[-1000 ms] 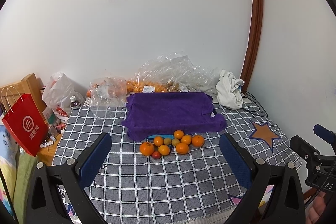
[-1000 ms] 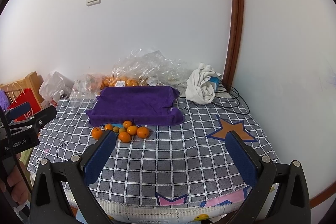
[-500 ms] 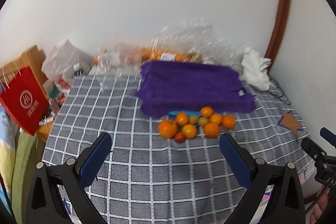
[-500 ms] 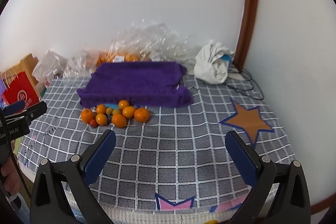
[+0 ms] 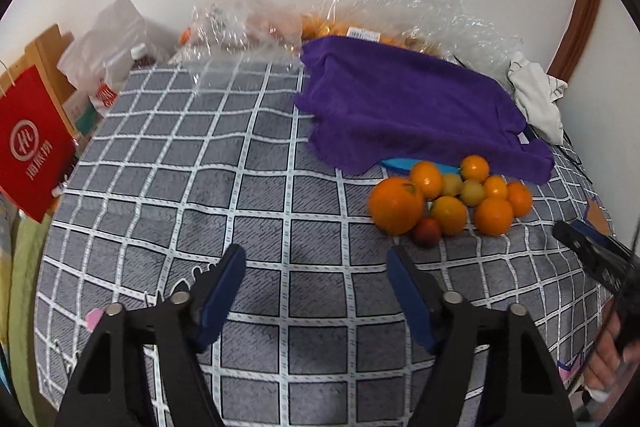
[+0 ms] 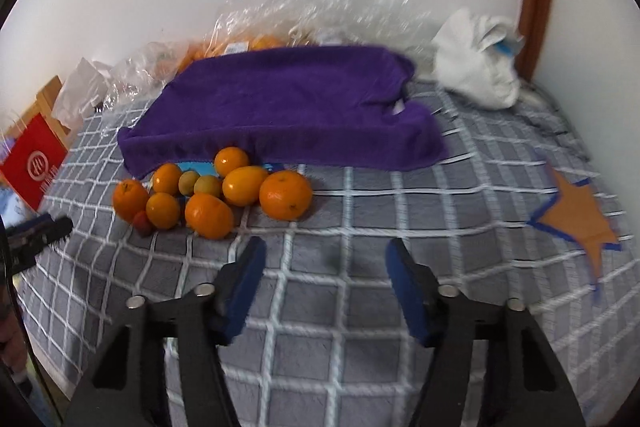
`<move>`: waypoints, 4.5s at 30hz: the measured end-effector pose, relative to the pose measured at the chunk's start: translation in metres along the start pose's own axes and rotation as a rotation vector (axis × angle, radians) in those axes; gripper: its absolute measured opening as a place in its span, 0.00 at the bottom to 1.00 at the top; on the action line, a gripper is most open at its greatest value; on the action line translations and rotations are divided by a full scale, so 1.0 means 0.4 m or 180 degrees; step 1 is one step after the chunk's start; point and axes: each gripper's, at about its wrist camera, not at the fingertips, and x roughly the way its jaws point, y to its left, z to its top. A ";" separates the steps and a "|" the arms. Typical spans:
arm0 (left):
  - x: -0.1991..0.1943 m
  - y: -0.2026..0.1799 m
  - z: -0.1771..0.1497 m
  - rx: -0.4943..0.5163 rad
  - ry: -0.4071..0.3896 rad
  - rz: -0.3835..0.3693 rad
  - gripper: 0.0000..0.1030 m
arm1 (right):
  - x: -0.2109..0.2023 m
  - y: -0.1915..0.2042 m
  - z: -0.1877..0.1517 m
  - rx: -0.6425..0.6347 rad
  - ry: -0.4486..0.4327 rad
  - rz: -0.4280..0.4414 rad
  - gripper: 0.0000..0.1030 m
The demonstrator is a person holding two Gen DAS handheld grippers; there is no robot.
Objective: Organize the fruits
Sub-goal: 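Grasp a large orange with the right gripper while the left gripper grasps another orange, then lift the held oranges with both grippers and carry them over the purple towel, then lower the oranges onto the purple towel and open both grippers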
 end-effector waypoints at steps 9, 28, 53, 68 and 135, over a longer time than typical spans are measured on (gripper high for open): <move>0.036 0.005 0.020 -0.0022 0.0095 -0.0473 0.54 | 0.122 0.049 0.039 -0.0123 0.0112 0.0099 0.54; 0.164 -0.088 0.072 0.0067 0.0290 -0.0797 0.46 | 0.095 -0.019 0.017 -0.0144 0.0064 0.0068 0.41; 0.159 -0.083 0.074 0.0053 0.0282 -0.0841 0.39 | 0.049 -0.021 -0.003 -0.0041 -0.0021 -0.0019 0.41; 0.048 -0.057 0.140 -0.0062 0.0051 -0.0776 0.39 | -0.041 -0.047 0.071 0.0038 -0.0229 -0.0088 0.41; 0.414 -0.215 0.486 0.0319 0.0241 -0.0213 0.52 | 0.290 -0.042 0.396 -0.0198 -0.0002 0.0000 0.68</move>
